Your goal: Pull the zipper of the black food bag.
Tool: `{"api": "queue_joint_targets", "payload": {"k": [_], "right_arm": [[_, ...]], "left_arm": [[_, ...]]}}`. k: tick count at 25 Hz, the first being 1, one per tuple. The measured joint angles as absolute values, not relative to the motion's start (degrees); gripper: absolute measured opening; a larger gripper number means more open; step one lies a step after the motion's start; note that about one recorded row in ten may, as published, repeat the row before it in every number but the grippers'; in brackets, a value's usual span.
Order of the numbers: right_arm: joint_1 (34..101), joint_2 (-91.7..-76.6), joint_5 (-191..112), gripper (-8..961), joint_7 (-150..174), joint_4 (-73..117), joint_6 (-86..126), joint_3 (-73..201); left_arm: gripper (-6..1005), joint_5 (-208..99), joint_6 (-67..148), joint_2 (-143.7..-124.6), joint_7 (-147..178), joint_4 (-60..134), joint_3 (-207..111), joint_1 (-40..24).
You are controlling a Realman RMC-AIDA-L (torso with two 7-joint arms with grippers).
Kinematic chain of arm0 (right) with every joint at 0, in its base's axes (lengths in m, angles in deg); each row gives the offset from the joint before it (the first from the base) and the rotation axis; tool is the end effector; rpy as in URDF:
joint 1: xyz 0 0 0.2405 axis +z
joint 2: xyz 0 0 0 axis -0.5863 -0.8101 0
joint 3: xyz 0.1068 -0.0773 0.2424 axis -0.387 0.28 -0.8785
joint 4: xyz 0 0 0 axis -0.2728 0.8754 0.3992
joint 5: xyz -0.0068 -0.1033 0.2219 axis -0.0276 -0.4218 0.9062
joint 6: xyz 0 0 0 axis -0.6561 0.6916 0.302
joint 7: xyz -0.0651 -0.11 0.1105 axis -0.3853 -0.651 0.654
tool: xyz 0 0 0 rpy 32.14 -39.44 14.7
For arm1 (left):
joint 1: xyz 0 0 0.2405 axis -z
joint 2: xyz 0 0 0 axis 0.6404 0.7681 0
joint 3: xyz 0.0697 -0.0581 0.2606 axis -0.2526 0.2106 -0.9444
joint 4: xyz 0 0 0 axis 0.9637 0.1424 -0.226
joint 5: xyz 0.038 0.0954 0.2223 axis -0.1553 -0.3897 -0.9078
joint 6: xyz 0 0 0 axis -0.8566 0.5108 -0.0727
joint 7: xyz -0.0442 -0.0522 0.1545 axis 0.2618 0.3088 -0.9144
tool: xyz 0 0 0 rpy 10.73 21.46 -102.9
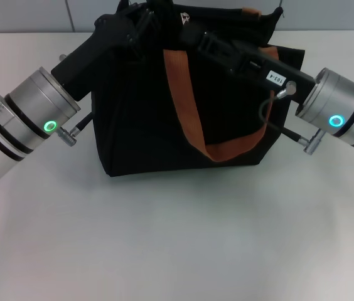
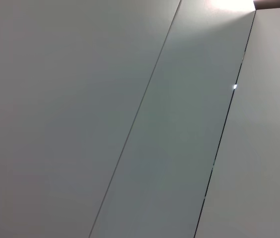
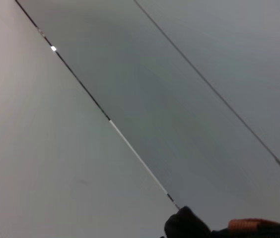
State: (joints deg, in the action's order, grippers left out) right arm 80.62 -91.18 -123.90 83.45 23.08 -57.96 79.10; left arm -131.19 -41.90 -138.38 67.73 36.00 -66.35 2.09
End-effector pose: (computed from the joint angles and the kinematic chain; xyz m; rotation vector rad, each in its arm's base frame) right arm 0.1964 0.4032 -0.0906 -2.3639 1.0056 1.5054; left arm -0.2112 0.4019 -0.0659 -2.1708 -0.5902 -1.4942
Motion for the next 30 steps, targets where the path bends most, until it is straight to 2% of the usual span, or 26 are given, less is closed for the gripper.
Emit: {"api": "queue_joint_targets", "payload": {"k": [30], "right_arm": [[82.03, -91.25, -123.41, 316, 83.32, 23.25, -55.64, 79.58]], "left_arm": [[27, -131.18, -41.47, -138.38, 65.98, 35.32, -66.20, 2.10]]}}
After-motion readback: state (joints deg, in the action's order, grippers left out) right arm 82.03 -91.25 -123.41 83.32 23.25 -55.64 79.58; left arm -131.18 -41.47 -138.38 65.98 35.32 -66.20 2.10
